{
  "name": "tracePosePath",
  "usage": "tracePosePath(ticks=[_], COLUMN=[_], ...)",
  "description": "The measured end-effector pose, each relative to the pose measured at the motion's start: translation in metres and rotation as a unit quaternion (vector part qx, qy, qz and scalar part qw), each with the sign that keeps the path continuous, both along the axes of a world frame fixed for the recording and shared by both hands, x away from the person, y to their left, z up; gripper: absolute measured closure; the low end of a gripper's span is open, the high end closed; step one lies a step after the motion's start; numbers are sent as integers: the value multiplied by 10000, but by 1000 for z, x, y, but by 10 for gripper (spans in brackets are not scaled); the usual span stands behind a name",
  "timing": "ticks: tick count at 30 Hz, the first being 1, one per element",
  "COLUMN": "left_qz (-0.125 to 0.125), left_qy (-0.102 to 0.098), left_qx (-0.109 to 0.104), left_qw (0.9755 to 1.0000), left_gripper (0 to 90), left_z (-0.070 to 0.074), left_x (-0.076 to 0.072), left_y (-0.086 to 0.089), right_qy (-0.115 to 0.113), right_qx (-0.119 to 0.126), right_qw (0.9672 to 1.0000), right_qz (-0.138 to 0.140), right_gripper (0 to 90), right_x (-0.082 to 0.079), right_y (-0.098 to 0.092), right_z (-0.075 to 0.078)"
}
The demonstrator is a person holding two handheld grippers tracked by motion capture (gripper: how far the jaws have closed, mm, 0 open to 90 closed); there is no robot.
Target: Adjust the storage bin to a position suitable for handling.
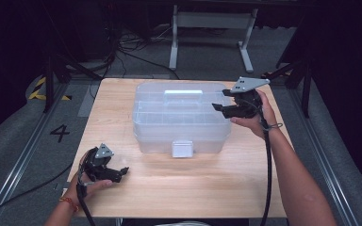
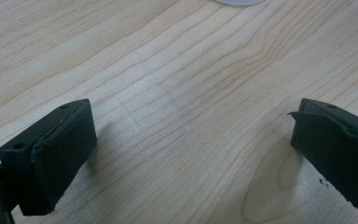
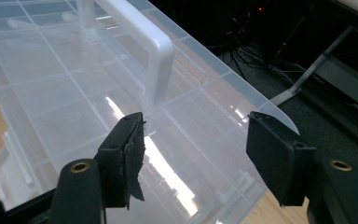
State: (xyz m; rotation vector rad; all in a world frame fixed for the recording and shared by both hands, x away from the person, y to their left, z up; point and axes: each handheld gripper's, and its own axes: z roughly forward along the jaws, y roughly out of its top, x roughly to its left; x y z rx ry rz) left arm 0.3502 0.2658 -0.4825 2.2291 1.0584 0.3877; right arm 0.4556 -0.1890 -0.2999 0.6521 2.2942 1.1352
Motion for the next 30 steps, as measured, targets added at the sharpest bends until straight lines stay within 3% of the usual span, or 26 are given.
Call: tracePosePath(ticks=[15,23,30], left_qz=[10,7,9], left_qy=[-1,-5,-3], left_qx=[10,9,10], left_qw=[10000,10000,10000], left_gripper=[5,5,5], left_z=[0,0,0], left_x=[0,0,0], left_y=[0,0,0], right_qy=[19,105,109], right_qx=[-103,8,-151], right_qw=[9999,9999,9998], right_qz=[-13,32,101], right_gripper=[406,418,433], right_x=[18,25,27], right_y=[21,30,41], right_z=[-3,2,0])
